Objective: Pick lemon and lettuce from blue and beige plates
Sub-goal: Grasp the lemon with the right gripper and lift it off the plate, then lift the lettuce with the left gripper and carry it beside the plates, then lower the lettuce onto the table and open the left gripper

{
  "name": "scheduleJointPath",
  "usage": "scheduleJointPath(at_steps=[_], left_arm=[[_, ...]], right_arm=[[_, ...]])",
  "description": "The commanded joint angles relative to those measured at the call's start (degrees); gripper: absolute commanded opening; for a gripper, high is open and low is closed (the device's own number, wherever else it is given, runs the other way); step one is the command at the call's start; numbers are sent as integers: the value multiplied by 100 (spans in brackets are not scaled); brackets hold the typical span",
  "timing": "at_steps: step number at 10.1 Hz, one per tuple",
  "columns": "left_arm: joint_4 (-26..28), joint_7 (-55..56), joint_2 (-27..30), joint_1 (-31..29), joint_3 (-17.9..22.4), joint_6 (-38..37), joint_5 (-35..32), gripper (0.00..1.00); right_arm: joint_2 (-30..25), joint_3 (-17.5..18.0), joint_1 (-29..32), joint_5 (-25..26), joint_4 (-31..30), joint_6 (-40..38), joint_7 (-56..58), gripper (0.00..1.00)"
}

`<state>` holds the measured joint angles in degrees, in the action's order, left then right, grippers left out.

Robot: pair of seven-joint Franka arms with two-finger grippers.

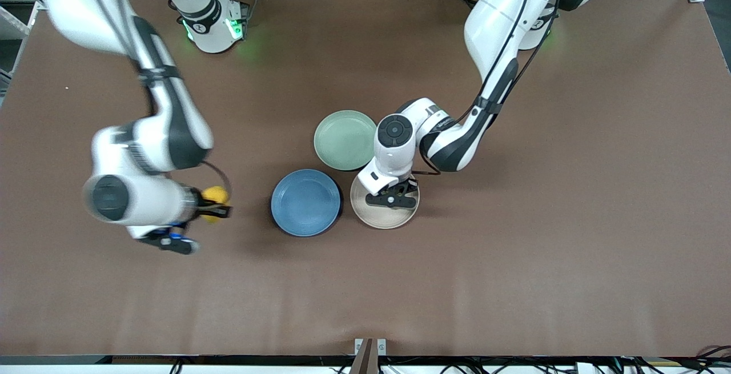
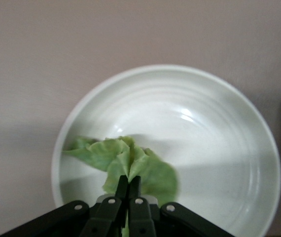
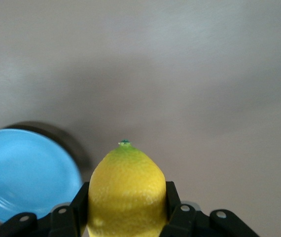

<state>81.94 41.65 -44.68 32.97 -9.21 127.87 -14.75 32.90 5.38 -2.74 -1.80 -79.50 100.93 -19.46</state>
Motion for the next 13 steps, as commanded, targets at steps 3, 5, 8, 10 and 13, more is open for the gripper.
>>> scheduleJointPath(at_steps=[3, 5, 8, 10, 13], left_arm=[[164, -173, 1407, -763, 16, -1385, -89, 0], [190, -455, 1558, -1360, -36, -1808, -63, 0], [365, -1578, 1436, -2353, -37, -1985, 401, 0], [366, -2063, 1068, -2847, -37, -1915, 700, 0], [322, -2091, 768, -2893, -28, -1731, 676, 57]], right_arm=[[-398, -80, 1116, -181, -1187, 442, 1934, 0], [-346, -177, 1337, -172, -1846, 1388, 2296, 0], [-118, -362, 1355, -172, -2157, 2123, 2315, 0], [-12, -362, 1355, -172, -2175, 2238, 2315, 0], [216, -362, 1355, -189, -2166, 2299, 2315, 0]])
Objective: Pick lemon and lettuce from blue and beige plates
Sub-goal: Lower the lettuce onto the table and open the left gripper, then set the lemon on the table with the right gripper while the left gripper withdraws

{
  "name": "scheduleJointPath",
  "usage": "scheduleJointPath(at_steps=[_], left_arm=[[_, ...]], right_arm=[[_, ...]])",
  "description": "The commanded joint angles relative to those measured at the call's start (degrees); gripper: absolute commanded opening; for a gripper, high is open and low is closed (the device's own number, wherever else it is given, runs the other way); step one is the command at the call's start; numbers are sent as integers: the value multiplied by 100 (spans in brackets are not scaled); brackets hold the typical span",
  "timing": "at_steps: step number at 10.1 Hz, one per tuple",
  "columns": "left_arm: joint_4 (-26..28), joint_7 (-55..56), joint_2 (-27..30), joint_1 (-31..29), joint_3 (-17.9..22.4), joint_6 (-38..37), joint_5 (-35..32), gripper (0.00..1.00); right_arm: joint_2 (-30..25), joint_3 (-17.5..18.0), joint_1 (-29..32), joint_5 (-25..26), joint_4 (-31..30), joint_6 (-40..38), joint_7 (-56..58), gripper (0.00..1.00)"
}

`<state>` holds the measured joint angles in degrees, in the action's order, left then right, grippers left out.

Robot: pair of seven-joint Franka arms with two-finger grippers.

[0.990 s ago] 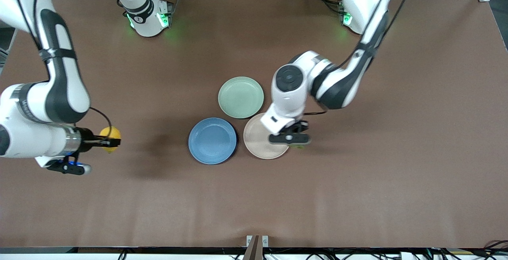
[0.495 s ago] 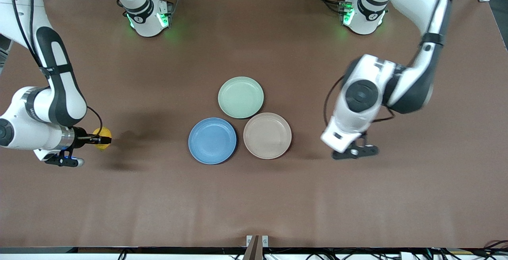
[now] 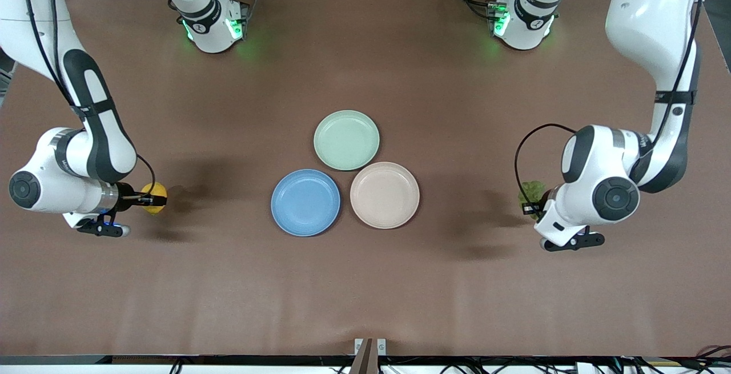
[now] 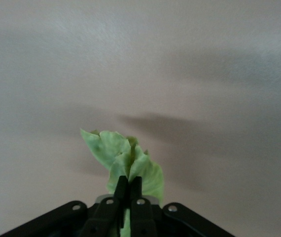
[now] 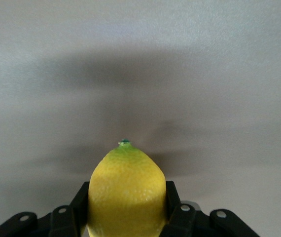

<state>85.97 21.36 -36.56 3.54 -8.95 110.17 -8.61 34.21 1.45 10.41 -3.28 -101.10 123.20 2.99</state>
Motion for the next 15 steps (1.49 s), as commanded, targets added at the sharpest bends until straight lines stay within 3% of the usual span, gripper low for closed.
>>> scheduleJointPath(at_steps=[1, 2, 3, 4, 6, 8, 10, 13, 15], left_arm=[[-97, -71, 60, 59, -54, 31, 61, 100], [-89, -141, 331, 42, -54, -4, 44, 100], [-97, -289, 656, 50, -54, -92, 35, 100], [-115, -352, 1068, 59, -54, -267, 26, 100], [-177, -387, 1763, 94, -106, -950, 87, 100], [-177, -422, 2441, 112, -141, -1365, 105, 100], [-177, -745, 2890, 51, -124, -1743, 323, 100], [-115, -1125, 3277, -11, -54, -2008, 509, 100], [-80, -1266, 3340, -169, -89, -2000, 667, 100]], right_arm=[[112, 31, 32, -42, -6, 99, 70, 0], [121, 31, 49, -42, -6, 90, 70, 0], [130, 31, 40, -42, -6, 82, 70, 43], [104, 31, 32, -42, 3, 12, 61, 99], [-27, 31, 5, -68, 360, -442, 35, 100], [-177, 31, -21, -68, 1342, -1941, 34, 100], [-684, 22, -47, -85, 1820, -2876, 70, 100], [-1800, -145, -355, 73, 1857, -3126, 35, 100], [-2136, -153, -730, 72, 1848, -3222, -497, 100]])
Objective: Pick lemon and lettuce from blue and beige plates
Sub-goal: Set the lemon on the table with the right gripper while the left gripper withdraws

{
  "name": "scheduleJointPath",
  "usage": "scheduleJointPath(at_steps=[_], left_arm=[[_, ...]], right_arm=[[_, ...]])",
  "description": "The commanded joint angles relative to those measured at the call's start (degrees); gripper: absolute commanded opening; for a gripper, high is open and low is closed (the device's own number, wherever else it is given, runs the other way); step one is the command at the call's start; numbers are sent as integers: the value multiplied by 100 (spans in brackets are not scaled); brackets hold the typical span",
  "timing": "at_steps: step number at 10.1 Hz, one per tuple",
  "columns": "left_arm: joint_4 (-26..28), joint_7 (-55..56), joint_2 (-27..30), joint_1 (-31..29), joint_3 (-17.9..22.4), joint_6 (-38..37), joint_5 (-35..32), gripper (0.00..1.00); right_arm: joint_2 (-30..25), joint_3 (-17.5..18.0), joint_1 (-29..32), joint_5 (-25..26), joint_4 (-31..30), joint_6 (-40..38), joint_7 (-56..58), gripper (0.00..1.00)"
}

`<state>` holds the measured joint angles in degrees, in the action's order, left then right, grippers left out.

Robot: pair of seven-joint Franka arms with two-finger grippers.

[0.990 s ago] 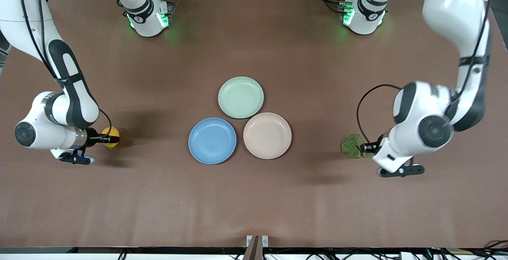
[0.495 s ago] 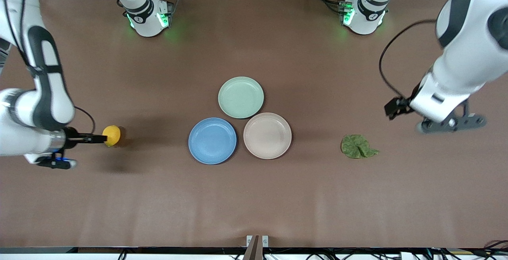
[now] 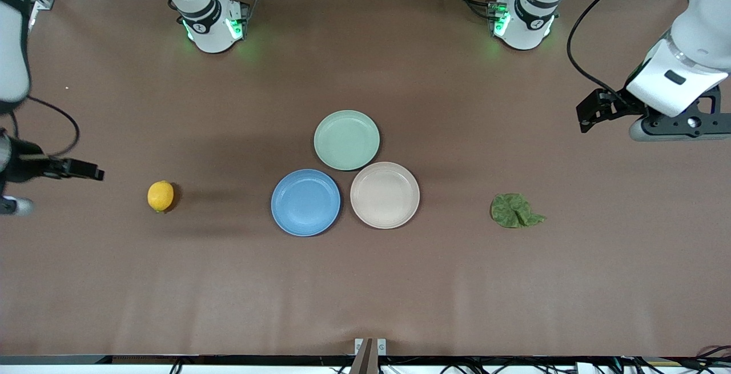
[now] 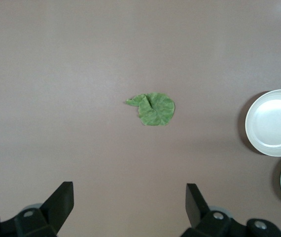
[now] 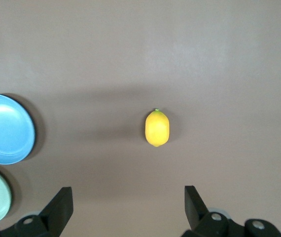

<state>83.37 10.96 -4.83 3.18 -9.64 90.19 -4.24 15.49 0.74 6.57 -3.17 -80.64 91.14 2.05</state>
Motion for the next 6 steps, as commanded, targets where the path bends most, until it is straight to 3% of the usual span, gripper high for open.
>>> scheduleJointPath(at_steps=[1, 3, 6], left_arm=[[310, -226, 219, -151, -21, 34, 239, 100], [705, -208, 491, -151, -12, 297, 231, 100], [523, -199, 466, -169, -12, 271, 160, 100]], right_arm=[[-422, -65, -514, 176, -206, -244, -825, 100], [-826, -30, -647, 317, -206, -640, -838, 100], [-1170, -74, -630, 300, -547, -958, -610, 100]])
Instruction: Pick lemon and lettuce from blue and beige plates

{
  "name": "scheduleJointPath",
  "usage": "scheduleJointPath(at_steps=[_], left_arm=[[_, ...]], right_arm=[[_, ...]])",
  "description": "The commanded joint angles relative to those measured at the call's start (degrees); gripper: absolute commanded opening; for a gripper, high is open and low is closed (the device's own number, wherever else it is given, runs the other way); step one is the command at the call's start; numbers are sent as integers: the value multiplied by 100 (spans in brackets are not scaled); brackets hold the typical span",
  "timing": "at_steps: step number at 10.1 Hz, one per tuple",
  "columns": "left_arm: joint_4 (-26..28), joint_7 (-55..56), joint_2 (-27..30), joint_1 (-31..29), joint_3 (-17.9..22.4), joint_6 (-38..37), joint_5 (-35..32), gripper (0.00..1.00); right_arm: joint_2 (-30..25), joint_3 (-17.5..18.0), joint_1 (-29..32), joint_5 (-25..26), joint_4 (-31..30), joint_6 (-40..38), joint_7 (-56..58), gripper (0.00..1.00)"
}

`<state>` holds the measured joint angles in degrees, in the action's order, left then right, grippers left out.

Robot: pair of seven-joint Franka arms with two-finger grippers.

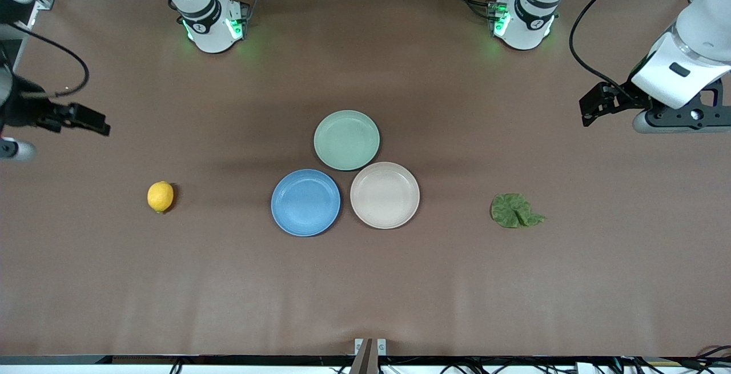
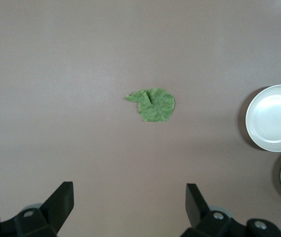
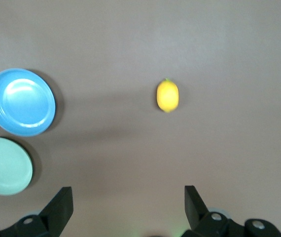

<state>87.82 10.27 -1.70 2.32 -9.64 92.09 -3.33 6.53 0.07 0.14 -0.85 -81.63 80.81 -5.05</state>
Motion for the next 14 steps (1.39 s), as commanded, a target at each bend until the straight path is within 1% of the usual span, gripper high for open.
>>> scheduleJointPath(at_steps=[1, 5, 7, 9, 11, 14], left_arm=[[52, -139, 153, -82, 23, 63, 69, 100], [43, -288, 170, -100, 76, 19, 60, 100], [43, -307, 136, -100, 146, 19, 78, 100], [43, -315, 127, -135, 269, 19, 121, 100], [43, -306, 74, -258, 278, 28, 175, 100], [43, -254, 65, -241, 269, 37, 271, 100]], right_arm=[[-275, -7, 13, 41, -468, 76, 109, 100], [-240, -7, 47, 32, -468, 365, 188, 100], [-232, -16, 22, 111, -477, 523, 642, 100], [-266, -16, 13, 120, -477, 498, 698, 100], [-284, -33, -101, 120, -460, 410, 689, 100], [-319, -16, -242, 112, -442, 295, 698, 100]])
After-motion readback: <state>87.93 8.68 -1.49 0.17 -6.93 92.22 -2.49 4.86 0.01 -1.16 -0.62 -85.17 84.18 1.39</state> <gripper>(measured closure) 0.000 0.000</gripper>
